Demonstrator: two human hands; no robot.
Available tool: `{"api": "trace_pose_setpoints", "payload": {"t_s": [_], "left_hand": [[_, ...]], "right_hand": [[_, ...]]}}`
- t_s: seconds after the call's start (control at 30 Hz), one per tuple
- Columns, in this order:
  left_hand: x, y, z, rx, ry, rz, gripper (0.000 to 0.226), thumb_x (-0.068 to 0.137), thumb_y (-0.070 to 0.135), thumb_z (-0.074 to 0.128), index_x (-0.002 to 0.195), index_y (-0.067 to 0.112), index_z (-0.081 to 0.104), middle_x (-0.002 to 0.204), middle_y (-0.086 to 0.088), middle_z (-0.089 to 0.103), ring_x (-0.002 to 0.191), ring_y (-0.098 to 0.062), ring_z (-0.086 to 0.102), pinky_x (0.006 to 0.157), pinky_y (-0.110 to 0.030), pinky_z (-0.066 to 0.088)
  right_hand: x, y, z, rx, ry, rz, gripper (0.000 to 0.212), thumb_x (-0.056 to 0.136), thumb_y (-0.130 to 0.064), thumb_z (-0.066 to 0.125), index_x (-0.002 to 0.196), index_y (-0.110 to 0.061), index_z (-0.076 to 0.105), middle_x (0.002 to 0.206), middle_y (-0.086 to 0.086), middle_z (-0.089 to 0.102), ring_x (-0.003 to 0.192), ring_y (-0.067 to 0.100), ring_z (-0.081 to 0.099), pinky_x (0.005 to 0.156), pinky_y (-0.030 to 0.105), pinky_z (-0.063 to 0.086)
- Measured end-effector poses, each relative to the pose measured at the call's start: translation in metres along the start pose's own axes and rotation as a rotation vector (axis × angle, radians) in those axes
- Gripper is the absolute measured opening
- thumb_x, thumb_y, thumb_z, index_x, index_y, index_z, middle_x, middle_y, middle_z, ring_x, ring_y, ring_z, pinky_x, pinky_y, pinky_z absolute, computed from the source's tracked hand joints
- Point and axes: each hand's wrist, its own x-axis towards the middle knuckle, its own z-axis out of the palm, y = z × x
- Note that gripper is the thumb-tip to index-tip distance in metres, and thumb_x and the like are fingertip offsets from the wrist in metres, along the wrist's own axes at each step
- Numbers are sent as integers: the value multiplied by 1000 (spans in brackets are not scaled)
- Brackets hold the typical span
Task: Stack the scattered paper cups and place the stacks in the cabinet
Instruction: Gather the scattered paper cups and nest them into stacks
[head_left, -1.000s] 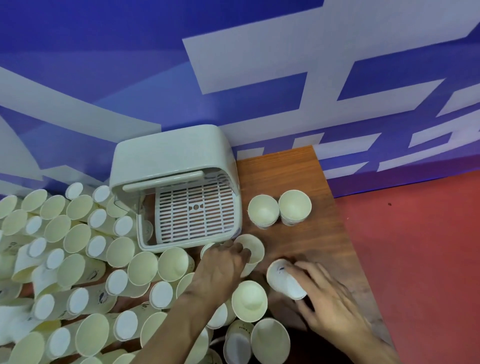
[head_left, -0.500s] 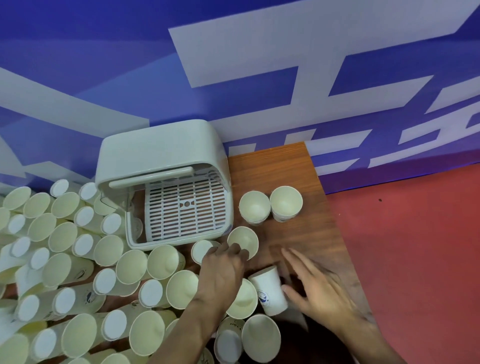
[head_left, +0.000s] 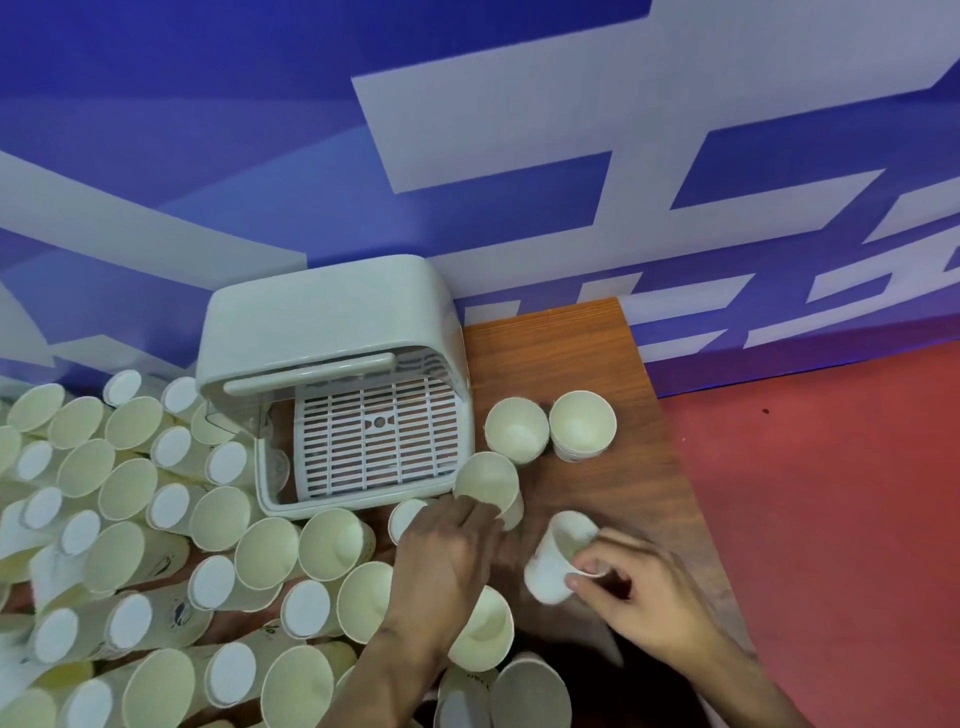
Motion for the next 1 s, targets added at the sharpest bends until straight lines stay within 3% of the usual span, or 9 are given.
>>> {"api": "trace_pose_setpoints", "payload": {"t_s": [0.1,0.23,0.37,0.53,0.7,0.83,0.9,1.0], "left_hand": [[-10,0,-19,-65,103,-25,5,92,23,66,92,20,70,82,6,64,72,-20,57,59,-37,48],[-6,5,-45,-79,284,-10,9,87,19,73,94,15,76,88,2,70,71,-23,62,62,-38,51],[27,17,-58,-91,281,54,10,90,18,71,98,14,75,94,1,69,79,-24,62,67,-39,49],[67,22,-47,-17,160,86,3,86,16,71,88,16,70,85,1,64,73,-25,55,63,-40,45],[72,18,-28,82,9,59,12,73,17,74,78,21,64,77,2,61,68,-23,50,60,-34,37],[71,13,-3,57,-24,36,15,75,23,79,86,20,68,84,2,64,72,-22,56,61,-35,46],[72,11,8,29,-24,28,24,77,26,80,97,18,71,91,0,67,77,-22,61,65,-35,52],[74,6,17,26,-69,44,20,72,19,83,86,20,69,85,2,64,77,-21,59,65,-36,51]], "right_hand": [[-12,-7,-30,40,149,-81,7,87,-36,75,87,-30,73,91,-22,64,85,6,63,73,28,51],[-7,-25,-74,-42,343,-237,11,89,-27,76,95,-20,82,97,-13,70,79,17,62,69,30,51],[22,-30,-86,-188,490,-270,13,90,-13,72,100,-10,80,99,-2,72,82,21,63,70,34,51],[58,-18,-66,-244,455,-330,15,96,-13,68,106,-10,78,102,-1,71,84,22,63,67,37,53],[68,-4,-53,-258,342,-252,17,97,-21,65,109,-16,77,106,-7,70,90,19,65,70,38,55],[73,5,-48,-277,303,-153,24,95,-30,66,115,-20,74,113,-10,69,98,18,67,76,37,57],[75,8,-44,-287,315,-143,20,94,-27,66,110,-20,76,112,-10,69,96,17,67,70,35,56],[78,14,-39,-292,318,-135,18,95,-24,64,105,-21,78,107,-11,70,89,18,66,62,38,54]]}}
